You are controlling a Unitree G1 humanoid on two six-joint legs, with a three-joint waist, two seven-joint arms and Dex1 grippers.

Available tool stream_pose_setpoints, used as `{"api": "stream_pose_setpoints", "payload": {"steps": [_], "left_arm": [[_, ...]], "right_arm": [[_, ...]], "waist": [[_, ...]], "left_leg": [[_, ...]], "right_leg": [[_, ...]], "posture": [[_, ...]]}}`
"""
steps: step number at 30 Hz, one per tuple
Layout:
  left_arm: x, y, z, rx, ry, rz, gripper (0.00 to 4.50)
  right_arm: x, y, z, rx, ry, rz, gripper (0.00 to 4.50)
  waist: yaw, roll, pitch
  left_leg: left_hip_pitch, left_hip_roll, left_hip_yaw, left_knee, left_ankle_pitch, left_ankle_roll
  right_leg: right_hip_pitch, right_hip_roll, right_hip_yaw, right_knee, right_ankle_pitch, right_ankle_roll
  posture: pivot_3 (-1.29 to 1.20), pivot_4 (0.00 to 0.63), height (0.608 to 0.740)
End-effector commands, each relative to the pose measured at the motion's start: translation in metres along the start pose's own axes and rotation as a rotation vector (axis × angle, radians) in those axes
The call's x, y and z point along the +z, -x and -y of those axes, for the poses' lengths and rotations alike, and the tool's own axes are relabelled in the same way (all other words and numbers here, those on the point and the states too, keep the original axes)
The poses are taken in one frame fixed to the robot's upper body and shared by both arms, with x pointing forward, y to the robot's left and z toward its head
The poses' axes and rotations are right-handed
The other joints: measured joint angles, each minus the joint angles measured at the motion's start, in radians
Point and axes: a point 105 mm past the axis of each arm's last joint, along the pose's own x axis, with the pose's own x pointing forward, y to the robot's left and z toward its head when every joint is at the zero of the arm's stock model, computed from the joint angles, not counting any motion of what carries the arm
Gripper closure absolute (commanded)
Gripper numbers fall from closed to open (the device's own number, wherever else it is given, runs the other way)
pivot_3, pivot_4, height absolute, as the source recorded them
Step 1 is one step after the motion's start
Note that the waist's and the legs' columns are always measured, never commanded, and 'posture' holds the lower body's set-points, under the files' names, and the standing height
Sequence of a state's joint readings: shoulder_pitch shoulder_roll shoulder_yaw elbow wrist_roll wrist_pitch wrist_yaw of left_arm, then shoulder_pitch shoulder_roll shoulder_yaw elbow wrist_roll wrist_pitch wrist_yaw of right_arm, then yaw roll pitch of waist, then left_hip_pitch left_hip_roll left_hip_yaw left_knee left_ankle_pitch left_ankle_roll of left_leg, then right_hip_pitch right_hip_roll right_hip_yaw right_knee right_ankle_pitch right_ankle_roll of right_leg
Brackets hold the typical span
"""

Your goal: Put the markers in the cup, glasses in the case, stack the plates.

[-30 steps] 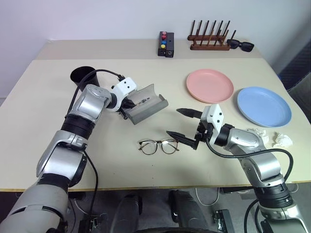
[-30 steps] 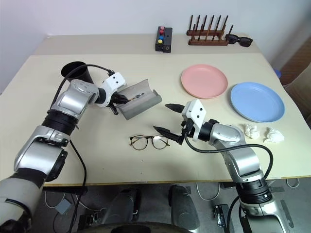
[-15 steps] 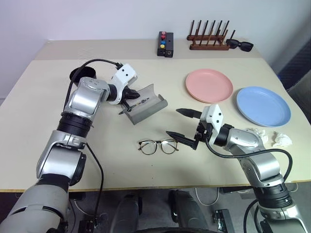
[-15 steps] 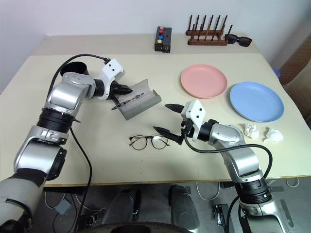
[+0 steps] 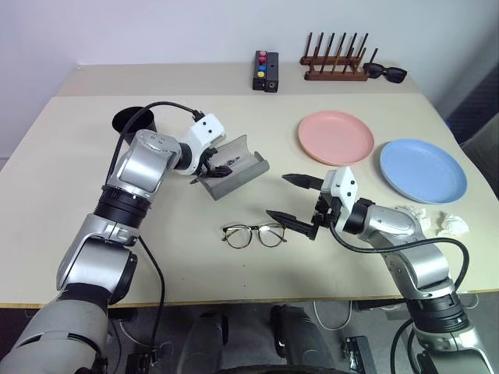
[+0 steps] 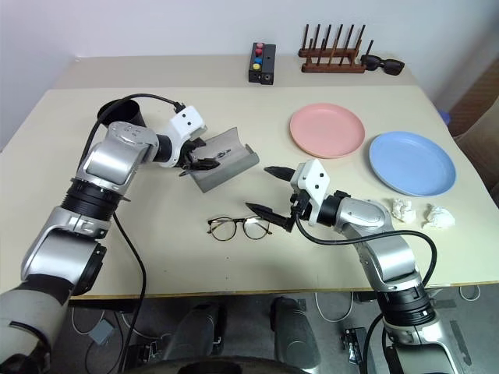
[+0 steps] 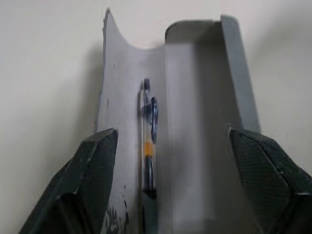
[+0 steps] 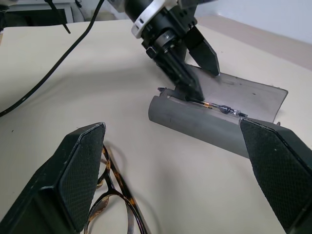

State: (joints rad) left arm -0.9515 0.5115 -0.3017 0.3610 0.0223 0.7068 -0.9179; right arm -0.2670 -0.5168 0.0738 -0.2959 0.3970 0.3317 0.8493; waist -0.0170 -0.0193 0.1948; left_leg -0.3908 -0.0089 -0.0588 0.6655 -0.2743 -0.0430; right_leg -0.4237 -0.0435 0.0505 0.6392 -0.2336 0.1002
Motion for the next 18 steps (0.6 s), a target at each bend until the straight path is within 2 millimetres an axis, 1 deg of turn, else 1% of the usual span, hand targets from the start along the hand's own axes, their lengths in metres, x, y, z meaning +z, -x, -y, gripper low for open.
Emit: {"api": "stream_pose_setpoints", "payload": {"steps": [1,3,6,17,18], "left_arm": [[-0.001,0.005,-0.011,0.053,-0.031,-0.031,1.11],[-0.004,0.004,-0.014,0.066,-0.026,-0.044,1.11],[-0.015,0.002,-0.021,0.093,-0.027,-0.090,1.11],[-0.030,-0.008,-0.019,0.072,0.013,-0.131,1.11],[-0.030,-0.009,-0.019,0.071,0.014,-0.133,1.63]], "right_arm": [[0.010,-0.004,0.000,0.009,0.027,0.037,0.00],[0.010,-0.004,0.000,0.009,0.028,0.038,0.00],[0.010,-0.005,0.000,0.007,0.029,0.041,0.00],[0.009,-0.005,-0.002,0.002,0.026,0.041,0.00],[0.009,-0.005,-0.002,0.001,0.026,0.041,0.00]], "waist": [[0.000,0.000,0.000],[-0.001,0.000,0.000],[0.000,0.000,0.000],[0.000,0.000,0.000],[0.000,0.000,0.000]], "left_leg": [[0.000,0.000,0.000,0.000,0.000,0.000],[0.000,0.000,0.000,0.000,0.000,0.000],[0.000,0.000,0.000,0.000,0.000,0.000],[0.001,0.000,0.000,0.002,0.000,0.000],[0.001,0.000,0.000,0.002,0.000,0.000]], "right_leg": [[0.000,0.000,0.000,0.000,0.000,0.000],[0.000,0.000,0.000,0.000,0.000,0.000],[0.000,0.000,0.000,0.000,0.000,0.000],[0.000,0.000,0.000,0.004,0.000,0.000],[0.000,0.000,0.000,0.005,0.000,0.000]], "posture": [[0.00,0.150,0.735],[0.00,0.150,0.735],[0.00,0.150,0.735],[0.00,0.150,0.735],[0.00,0.150,0.735]]}}
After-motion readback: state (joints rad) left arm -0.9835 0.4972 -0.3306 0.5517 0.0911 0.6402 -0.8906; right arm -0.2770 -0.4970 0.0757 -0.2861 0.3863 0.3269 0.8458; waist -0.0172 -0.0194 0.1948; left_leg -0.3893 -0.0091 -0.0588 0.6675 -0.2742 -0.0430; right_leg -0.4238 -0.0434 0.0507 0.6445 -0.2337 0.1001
